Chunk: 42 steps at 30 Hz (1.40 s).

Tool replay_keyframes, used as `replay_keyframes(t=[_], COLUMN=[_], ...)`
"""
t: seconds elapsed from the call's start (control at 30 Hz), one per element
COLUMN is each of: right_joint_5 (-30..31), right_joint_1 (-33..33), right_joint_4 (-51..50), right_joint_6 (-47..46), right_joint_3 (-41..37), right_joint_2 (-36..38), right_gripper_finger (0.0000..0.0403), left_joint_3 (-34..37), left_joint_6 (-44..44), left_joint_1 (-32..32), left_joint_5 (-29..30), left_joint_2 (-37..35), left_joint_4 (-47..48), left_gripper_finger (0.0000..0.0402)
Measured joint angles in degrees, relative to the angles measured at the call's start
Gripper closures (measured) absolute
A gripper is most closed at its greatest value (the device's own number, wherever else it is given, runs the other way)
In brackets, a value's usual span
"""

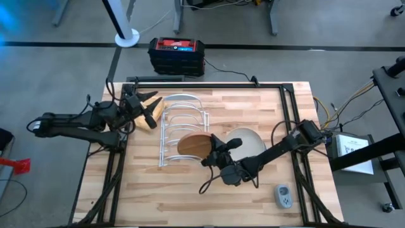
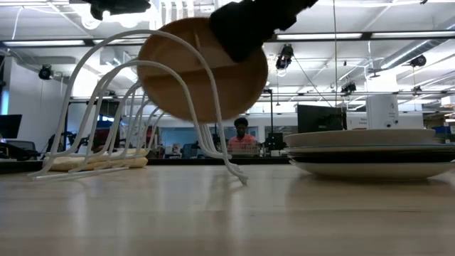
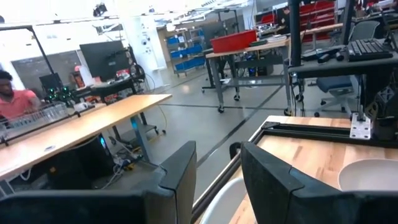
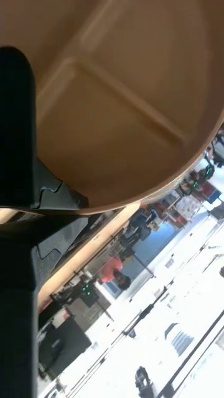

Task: Sort dishes
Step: Put the brown plate into the dishwasher rack

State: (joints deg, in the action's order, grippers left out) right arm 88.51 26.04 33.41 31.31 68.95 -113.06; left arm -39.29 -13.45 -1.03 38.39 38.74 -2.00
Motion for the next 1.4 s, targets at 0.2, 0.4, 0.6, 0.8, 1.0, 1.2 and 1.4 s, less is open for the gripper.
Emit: replay_keyframes(t=[0.2,0.4,0.6,0.8,1.0,1.2,1.4], right_joint_5=[-0.98,-2.37,-6.22,-9.09,-9.46,-11.2,-12.23], right_joint_1=[-0.13,-0.17,-1.04,-1.98,-2.52,-2.86,-2.89], right_joint_4=[0.07,-0.13,-0.52,-0.56,-0.38,-0.45,-0.42], right_joint_6=[-0.86,-1.44,-2.24,-4.09,-6.04,-8.94,-8.88], right_joint_3=[0.04,-0.41,-0.5,-0.55,-0.31,-0.2,-0.2], right_joint_2=[-2.17,-2.4,-2.39,-3.92,-5.4,-5.64,-5.61], right_gripper_finger=[0.0403,0.0403,0.0403,0.0403,0.0403,0.0383,0.0339], left_joint_3=[0.0,-0.02,-0.01,-0.01,-0.02,-0.02,-0.02], left_joint_6=[-2.84,-5.87,-6.86,-6.91,-6.89,-6.54,-5.64], left_joint_1=[0.01,0.01,0.01,0.05,0.05,0.05,0.05], left_joint_5=[0.0,0.02,0.02,0.02,0.02,0.02,0.02], left_joint_2=[1.86,3.03,3.04,3.24,3.29,3.58,3.85], left_joint_4=[-3.35,-5.61,-6.82,-6.86,-6.82,-6.69,-6.6], left_gripper_finger=[0.0286,0.0286,0.0286,0.0286,0.0286,0.0286,0.0286])
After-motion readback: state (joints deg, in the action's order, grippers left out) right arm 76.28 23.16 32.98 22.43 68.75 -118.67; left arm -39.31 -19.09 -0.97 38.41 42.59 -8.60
